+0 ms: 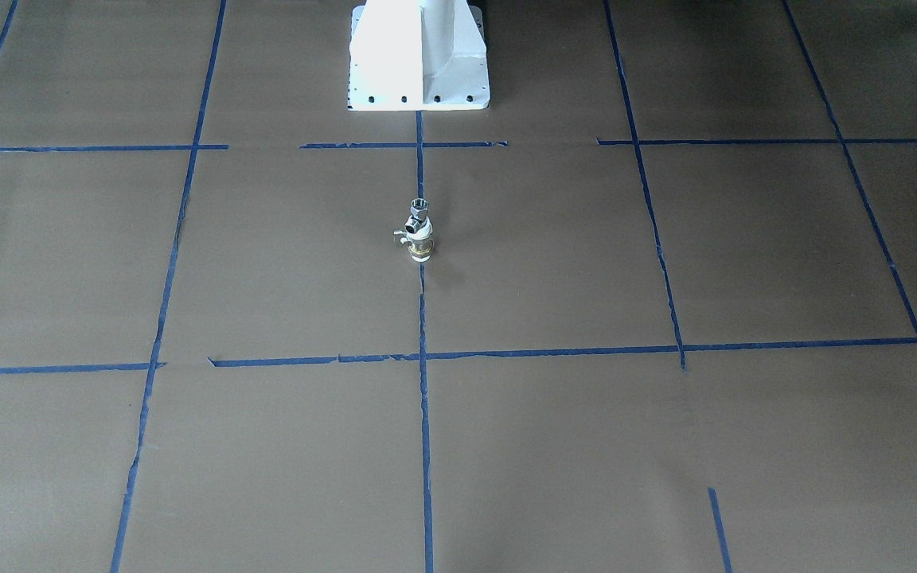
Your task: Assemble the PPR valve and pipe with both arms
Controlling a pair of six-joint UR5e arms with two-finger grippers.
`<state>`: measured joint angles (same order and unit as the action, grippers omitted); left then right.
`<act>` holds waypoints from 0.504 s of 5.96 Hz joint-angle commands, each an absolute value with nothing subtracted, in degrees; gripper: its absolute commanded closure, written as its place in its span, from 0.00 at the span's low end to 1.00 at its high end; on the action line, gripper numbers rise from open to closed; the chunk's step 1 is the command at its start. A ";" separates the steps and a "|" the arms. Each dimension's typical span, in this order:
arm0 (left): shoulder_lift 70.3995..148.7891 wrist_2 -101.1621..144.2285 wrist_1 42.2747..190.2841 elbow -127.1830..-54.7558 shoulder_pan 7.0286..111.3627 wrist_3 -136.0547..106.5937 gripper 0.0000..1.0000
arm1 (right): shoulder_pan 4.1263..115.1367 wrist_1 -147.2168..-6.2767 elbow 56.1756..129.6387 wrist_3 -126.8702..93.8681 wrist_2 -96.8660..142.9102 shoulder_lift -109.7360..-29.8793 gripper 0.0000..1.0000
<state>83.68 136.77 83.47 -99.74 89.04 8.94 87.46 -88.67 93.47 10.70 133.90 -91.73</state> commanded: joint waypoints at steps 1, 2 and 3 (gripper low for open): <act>83.58 138.26 82.09 -102.71 89.12 4.53 0.00 | 87.28 -88.33 92.56 8.37 133.68 -91.49 0.00; 82.45 136.51 82.18 -104.92 89.12 4.05 0.00 | 87.28 -87.98 92.81 4.52 134.20 -91.41 0.00; 81.92 136.58 82.96 -104.94 89.03 4.57 0.00 | 87.28 -87.98 93.51 4.83 134.56 -91.49 0.00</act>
<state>82.54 136.93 82.46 -104.23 89.10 4.60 87.29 -88.08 93.02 5.65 134.19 -91.46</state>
